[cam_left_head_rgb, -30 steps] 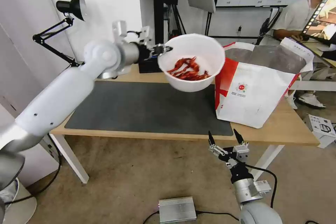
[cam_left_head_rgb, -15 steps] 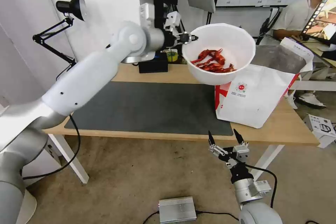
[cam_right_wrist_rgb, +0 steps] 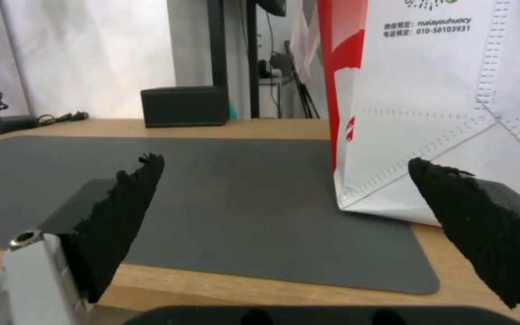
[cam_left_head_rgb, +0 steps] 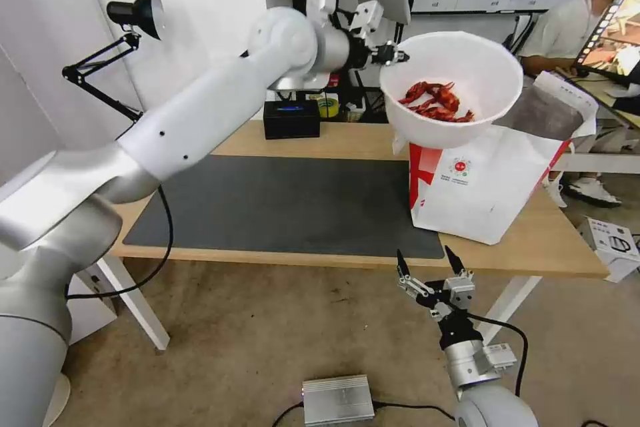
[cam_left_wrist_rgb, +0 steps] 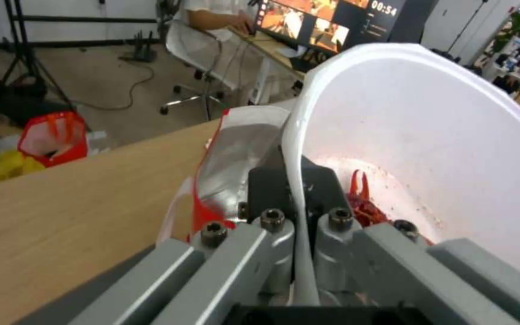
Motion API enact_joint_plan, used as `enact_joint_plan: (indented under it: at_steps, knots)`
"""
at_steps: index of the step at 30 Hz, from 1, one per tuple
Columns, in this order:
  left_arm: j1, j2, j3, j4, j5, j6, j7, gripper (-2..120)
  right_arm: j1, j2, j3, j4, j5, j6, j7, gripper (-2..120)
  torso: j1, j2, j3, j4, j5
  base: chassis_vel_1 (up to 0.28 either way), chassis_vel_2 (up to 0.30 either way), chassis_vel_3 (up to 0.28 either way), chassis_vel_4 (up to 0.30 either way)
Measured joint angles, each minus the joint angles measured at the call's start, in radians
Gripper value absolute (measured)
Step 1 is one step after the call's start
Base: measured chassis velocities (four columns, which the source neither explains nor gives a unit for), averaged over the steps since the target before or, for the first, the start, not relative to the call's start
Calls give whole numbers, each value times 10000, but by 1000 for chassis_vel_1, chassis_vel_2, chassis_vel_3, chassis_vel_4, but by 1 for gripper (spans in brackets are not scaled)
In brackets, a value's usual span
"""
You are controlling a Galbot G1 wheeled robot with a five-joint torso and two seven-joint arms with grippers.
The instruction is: Pick up the trash from the table and place it into the takeout bag.
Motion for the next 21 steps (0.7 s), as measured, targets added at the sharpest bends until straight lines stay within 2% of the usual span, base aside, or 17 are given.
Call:
enact_joint_plan:
  at_steps: [14, 21]
  knots:
    - [-365, -1187, 163, 1205, 468, -60, 302, 0, 0, 0, 0, 0, 0, 0, 0, 100, 0, 0, 0, 0, 1, 0, 0, 0, 0]
    - [-588, -2083, 42, 2093, 642, -64, -24, 0, 0, 0, 0, 0, 0, 0, 0, 100, 0, 0, 0, 1, 1, 0, 0, 0, 0]
